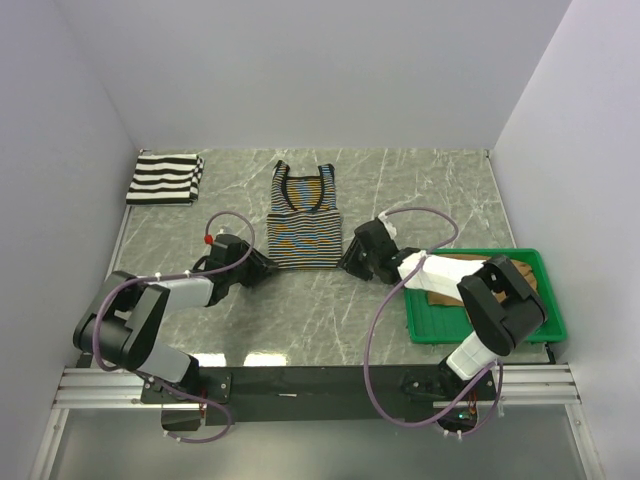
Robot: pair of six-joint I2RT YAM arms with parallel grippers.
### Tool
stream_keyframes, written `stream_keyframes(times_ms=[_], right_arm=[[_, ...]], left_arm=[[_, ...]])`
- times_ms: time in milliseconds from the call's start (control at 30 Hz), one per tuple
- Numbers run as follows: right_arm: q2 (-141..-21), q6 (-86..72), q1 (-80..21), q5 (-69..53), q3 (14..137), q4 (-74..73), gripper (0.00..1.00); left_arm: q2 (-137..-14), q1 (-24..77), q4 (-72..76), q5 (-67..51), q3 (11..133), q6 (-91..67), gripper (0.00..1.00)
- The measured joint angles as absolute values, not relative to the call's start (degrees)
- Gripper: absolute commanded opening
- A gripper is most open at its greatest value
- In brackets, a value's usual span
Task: Fold and stack the tank tops
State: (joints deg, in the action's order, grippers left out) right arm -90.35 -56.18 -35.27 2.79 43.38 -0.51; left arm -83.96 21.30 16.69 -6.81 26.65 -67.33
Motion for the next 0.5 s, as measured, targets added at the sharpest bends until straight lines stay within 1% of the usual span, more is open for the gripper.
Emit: stream_keyframes(times_ms=[367, 500], right_arm=[[-93.4, -59.1, -35.7, 2.6, 43.3, 4.8, 0.43], [-94.1, -59.6, -35.7, 2.6, 42.7, 5.4, 0.43]], left_arm=[[-85.3, 21.3, 17.3, -5.9, 26.9, -68.2, 0.33], [-85.9, 21.3, 17.2, -5.3, 27.4, -68.2, 0.27]])
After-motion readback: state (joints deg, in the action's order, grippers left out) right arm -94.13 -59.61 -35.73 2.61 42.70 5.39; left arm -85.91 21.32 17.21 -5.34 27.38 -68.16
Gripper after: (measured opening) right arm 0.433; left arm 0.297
